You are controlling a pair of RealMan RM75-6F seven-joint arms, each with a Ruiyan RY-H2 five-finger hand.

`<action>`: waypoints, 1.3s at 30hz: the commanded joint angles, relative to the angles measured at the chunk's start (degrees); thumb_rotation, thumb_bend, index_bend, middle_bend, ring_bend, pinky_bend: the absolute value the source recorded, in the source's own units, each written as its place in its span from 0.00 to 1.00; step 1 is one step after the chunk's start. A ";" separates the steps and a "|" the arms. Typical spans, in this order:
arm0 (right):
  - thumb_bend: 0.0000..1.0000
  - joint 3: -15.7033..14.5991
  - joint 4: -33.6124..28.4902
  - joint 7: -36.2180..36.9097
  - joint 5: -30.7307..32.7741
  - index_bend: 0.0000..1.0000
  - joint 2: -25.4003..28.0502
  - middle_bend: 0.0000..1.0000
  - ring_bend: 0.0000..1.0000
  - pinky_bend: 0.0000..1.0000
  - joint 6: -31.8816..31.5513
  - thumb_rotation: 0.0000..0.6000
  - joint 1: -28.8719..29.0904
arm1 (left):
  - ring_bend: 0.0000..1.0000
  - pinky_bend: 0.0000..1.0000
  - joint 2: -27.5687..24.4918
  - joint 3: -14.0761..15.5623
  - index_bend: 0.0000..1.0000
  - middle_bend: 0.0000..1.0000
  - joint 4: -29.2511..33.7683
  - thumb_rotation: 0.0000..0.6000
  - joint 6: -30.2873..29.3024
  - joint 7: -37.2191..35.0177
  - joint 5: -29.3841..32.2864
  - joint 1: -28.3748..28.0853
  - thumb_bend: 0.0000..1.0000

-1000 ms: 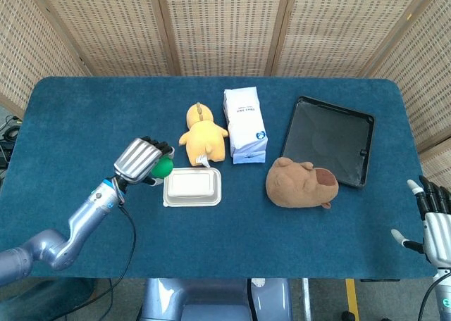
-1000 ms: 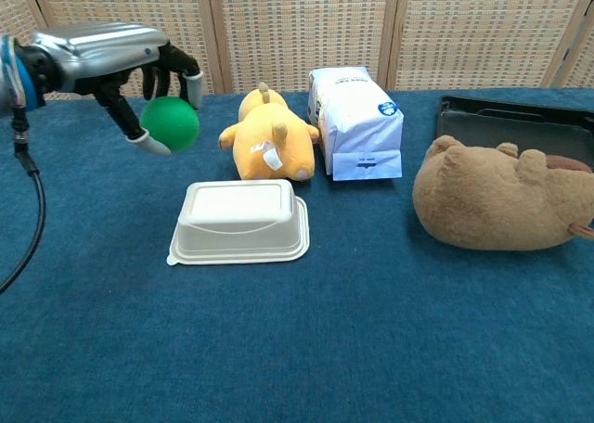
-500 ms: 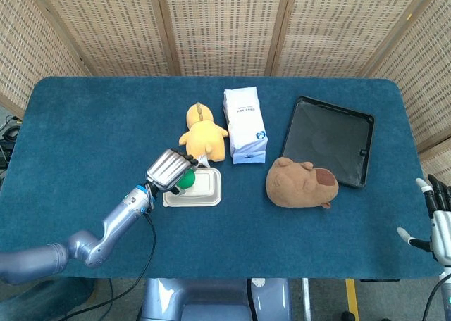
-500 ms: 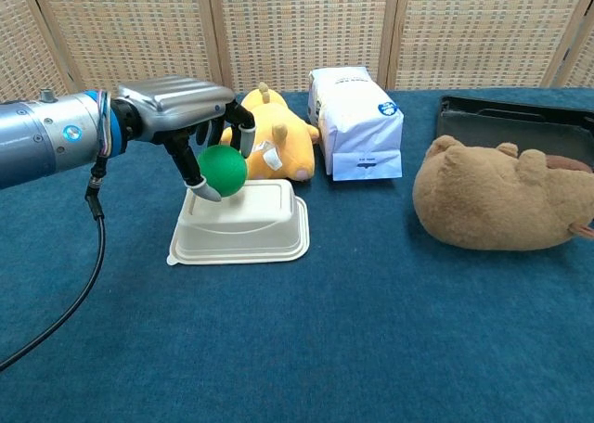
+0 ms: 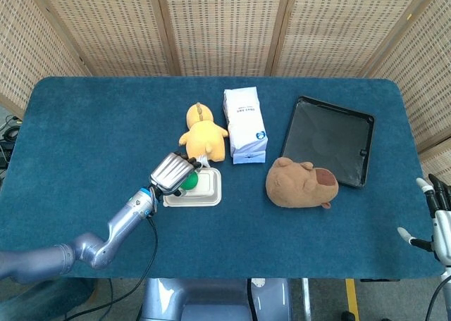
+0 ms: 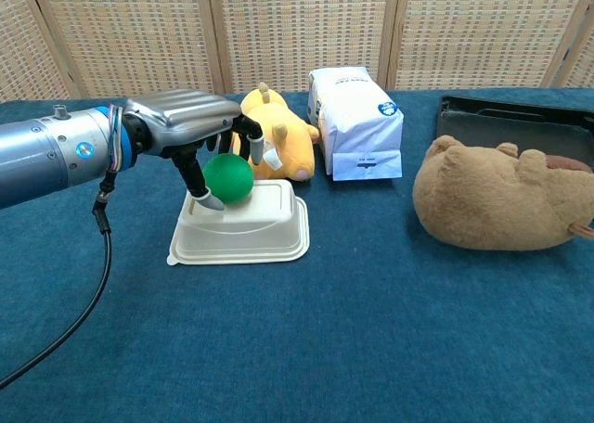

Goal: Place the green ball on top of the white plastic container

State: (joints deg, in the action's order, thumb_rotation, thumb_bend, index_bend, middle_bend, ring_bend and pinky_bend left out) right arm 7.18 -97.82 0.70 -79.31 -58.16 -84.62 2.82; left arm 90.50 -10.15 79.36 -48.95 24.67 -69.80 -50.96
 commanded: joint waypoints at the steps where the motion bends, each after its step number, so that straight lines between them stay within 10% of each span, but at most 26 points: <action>1: 0.00 -0.07 -0.07 0.17 -0.02 0.10 0.06 0.00 0.00 0.00 0.14 1.00 0.03 | 0.40 0.33 0.03 0.13 0.32 0.35 -0.05 1.00 -0.04 -0.06 -0.02 -0.13 0.05; 19: 0.00 -0.17 -0.39 0.59 -0.40 0.11 0.33 0.00 0.00 0.00 -0.54 1.00 -0.28 | 0.33 0.29 -4.77 1.18 0.21 0.19 5.02 1.00 -4.71 -2.99 -2.73 1.96 0.02; 25: 0.00 -0.57 -0.92 1.09 -1.63 0.11 0.71 0.00 0.00 0.00 -1.43 1.00 -0.73 | 0.26 0.25 -15.18 1.80 0.16 0.14 12.41 1.00 -14.60 -10.65 -8.46 8.58 0.02; 30: 0.00 -1.13 -1.59 0.68 -2.97 0.11 0.79 0.00 0.00 0.00 -2.22 1.00 -1.08 | 0.00 0.01 -23.25 3.13 0.00 0.00 18.40 1.00 -21.73 -8.40 -4.18 16.34 0.00; 39: 0.00 -1.92 -2.41 -0.47 -4.87 0.11 0.55 0.00 0.00 0.00 -2.90 1.00 -1.29 | 0.00 0.00 -27.01 7.41 0.00 0.00 21.53 1.00 -35.17 -17.28 -5.95 29.86 0.00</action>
State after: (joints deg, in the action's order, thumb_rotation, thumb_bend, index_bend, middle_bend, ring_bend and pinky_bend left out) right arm 5.29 -100.21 0.27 -84.14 -57.59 -87.53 1.52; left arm 64.50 -4.31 100.63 -81.97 9.58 -74.54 -23.47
